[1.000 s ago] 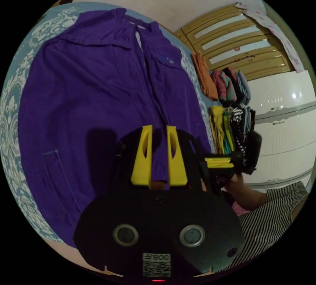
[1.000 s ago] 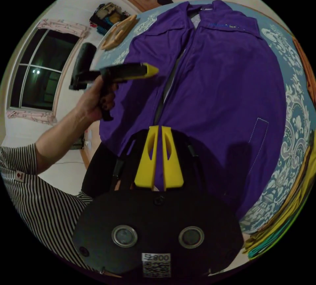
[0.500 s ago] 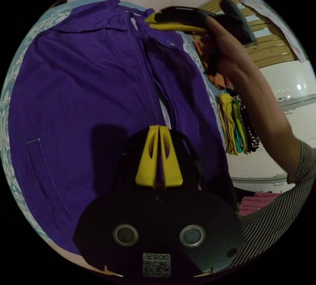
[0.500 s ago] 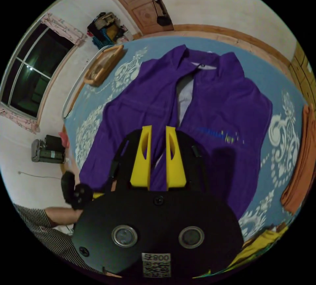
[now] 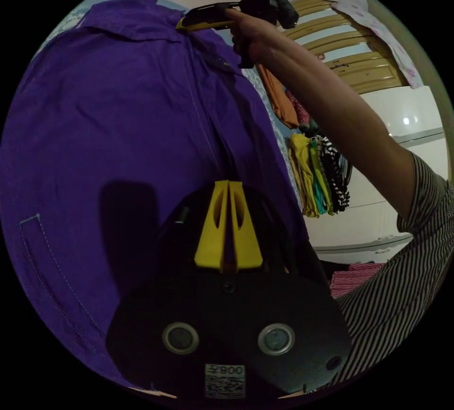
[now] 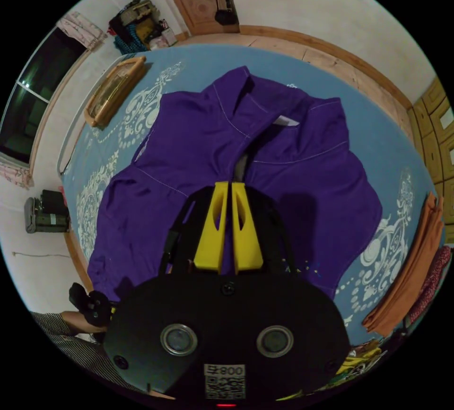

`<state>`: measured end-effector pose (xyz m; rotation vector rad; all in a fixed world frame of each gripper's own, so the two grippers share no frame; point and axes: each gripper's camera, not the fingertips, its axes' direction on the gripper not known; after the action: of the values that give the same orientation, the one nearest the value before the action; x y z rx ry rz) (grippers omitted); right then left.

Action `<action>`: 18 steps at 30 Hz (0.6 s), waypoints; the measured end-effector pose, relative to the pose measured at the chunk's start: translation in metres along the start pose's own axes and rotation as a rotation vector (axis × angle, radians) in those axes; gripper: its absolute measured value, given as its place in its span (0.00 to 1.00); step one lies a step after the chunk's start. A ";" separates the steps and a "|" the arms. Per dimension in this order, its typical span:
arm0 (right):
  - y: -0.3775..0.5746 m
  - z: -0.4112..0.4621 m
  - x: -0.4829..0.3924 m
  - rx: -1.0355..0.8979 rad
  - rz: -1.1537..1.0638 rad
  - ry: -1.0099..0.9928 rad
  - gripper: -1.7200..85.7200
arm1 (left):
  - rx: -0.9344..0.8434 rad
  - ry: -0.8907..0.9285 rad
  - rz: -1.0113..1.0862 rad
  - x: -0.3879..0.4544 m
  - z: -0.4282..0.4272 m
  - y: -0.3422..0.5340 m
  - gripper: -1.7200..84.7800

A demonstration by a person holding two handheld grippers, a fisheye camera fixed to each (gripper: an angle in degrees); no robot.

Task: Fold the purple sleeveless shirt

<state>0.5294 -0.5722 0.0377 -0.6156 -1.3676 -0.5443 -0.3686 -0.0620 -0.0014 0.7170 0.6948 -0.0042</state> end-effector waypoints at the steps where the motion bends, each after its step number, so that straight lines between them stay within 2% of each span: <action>1: 0.004 -0.005 0.002 0.007 -0.002 0.006 0.04 | 0.001 0.016 0.000 0.001 -0.001 0.002 0.02; 6: 0.010 0.003 0.007 -0.068 0.001 0.020 0.05 | -0.011 0.000 -0.006 0.008 -0.004 0.029 0.03; 14: 0.058 -0.025 0.026 0.038 0.145 -0.108 0.06 | 0.089 -0.011 0.020 0.038 -0.057 0.086 0.04; 18: 0.117 -0.054 0.026 0.101 0.096 -0.182 0.05 | 0.151 -0.074 0.010 0.055 -0.102 0.139 0.04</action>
<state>0.6514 -0.5244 0.0482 -0.6566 -1.5184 -0.3466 -0.3534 0.1188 -0.0049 0.8611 0.6241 -0.0742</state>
